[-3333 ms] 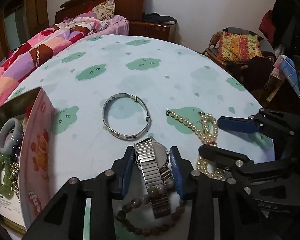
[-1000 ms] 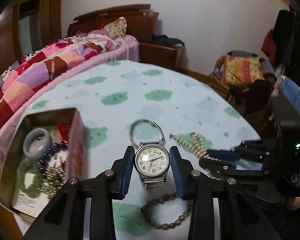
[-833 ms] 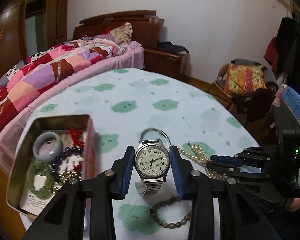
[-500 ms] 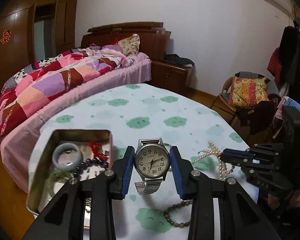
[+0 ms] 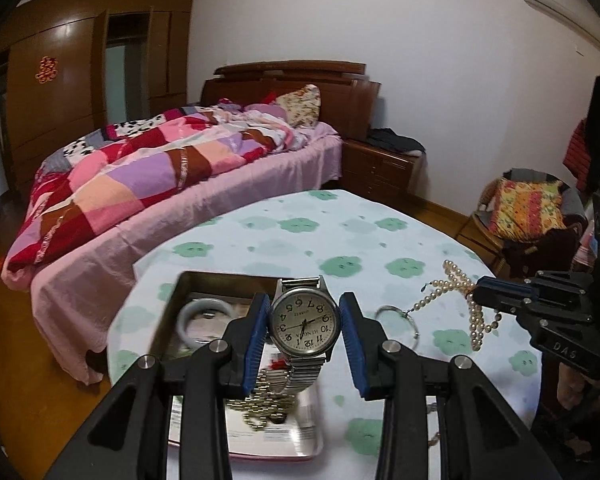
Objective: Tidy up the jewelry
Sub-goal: 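Carry the watch with the left tool into the tin while the right tool drops the pearls there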
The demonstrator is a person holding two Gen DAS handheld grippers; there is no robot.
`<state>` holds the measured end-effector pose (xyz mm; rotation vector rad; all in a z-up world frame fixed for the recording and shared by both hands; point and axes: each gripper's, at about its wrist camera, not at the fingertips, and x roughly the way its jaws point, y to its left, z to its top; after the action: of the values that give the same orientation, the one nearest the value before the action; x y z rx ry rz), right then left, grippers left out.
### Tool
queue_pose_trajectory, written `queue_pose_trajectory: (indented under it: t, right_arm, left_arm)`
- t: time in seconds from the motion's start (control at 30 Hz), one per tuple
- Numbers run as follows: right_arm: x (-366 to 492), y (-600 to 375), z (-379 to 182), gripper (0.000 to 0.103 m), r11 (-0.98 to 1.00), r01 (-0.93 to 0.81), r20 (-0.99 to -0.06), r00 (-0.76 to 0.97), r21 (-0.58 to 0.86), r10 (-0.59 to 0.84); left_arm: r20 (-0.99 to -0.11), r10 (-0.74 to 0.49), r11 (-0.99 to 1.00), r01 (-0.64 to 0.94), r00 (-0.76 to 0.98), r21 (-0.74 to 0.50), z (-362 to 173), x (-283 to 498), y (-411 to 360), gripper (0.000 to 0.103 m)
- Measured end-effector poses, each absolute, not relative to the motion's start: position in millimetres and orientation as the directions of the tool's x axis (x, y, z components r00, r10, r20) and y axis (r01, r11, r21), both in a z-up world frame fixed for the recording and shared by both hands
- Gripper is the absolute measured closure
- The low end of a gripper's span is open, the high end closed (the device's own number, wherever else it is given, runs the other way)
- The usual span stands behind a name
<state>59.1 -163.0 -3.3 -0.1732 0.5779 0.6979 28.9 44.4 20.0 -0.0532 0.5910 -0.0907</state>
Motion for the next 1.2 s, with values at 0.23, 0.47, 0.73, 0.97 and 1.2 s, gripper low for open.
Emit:
queue_pose_trajectory:
  t: [0.23, 0.47, 0.73, 0.97, 1.2]
  right_arm:
    - [60.7, -131.9, 10.9, 0.094, 0.710, -0.703, -0.523, 0.596, 0.028, 0.610]
    - [62.6, -100.4, 17.0, 0.094, 0.661, -0.750, -0.504, 0.564, 0.017, 0.654]
    - [65.5, -65.7, 13.5, 0.094, 0.615, -0.788, -0.513, 0.524, 0.011, 0.680]
    - [70.4, -44.9, 2.6, 0.094, 0.591, -0.806, -0.538, 0.493, 0.012, 0.683]
    - [76.9, -38.1, -4.4, 0.094, 0.592, -0.805, -0.553, 0.485, 0.019, 0.677]
  left_arm:
    - [-0.534, -0.040, 0.997, -0.003, 0.845, -0.081, 27.1, 24.4, 76.7, 0.066]
    - [-0.555, 0.001, 0.995, -0.056, 0.832, -0.081, 17.7, 27.0, 95.2, 0.066]
    - [-0.590, 0.004, 0.992, -0.076, 0.808, -0.098, 0.9, 34.3, 104.7, 0.066]
    - [-0.614, 0.012, 0.990, -0.098, 0.789, -0.106, -11.1, 41.5, 114.1, 0.066]
    - [-0.638, 0.012, 0.989, -0.105, 0.770, -0.108, -23.5, 51.4, 118.9, 0.066]
